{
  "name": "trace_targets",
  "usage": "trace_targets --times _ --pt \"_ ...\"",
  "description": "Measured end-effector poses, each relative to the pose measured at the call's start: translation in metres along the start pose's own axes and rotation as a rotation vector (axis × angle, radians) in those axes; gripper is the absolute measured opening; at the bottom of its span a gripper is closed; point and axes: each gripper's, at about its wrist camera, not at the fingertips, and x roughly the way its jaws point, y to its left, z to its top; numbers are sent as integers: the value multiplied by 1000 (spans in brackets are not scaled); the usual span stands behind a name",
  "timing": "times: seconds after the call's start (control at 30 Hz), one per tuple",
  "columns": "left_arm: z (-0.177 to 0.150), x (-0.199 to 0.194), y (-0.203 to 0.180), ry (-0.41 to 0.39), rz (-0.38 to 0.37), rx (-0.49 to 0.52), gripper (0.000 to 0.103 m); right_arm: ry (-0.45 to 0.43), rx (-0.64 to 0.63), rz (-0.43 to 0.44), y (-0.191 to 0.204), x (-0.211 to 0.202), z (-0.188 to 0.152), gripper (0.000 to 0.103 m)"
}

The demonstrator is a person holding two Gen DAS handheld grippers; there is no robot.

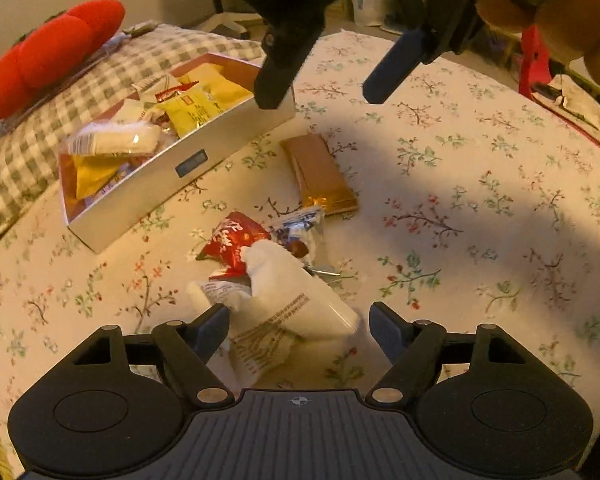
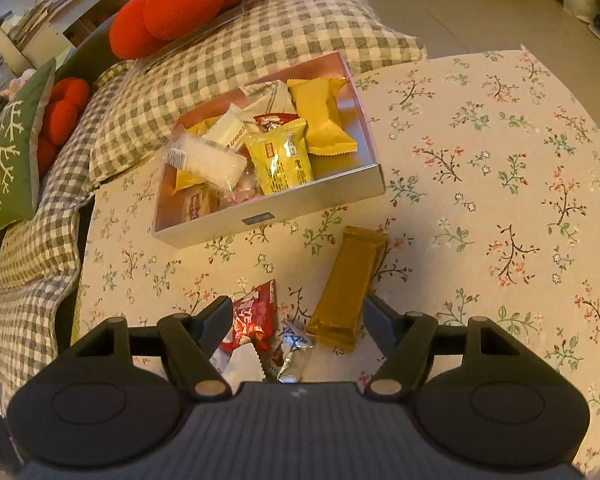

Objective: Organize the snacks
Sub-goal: 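Grasp white wrapper with left gripper while right gripper grasps gold bar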

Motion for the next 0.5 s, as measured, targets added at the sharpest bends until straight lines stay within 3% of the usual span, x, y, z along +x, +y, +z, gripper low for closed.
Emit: trace_targets --times 0.13,0.23,0.33,0.37,0.5 --pt "1 -9 6 -62 7 24 76 6 16 -10 -5 3 1 68" --pt "2 0 7 -31 -19 18 76 9 33 -7 -9 5 2 68" --pt "2 11 5 -3 6 21 74 23 46 -6 -14 10 3 68" --pt "4 14 10 9 -9 -16 61 29 56 -6 -16 13 3 68" --pt "9 14 39 4 -37 -196 41 59 91 -26 -26 28 6 67"
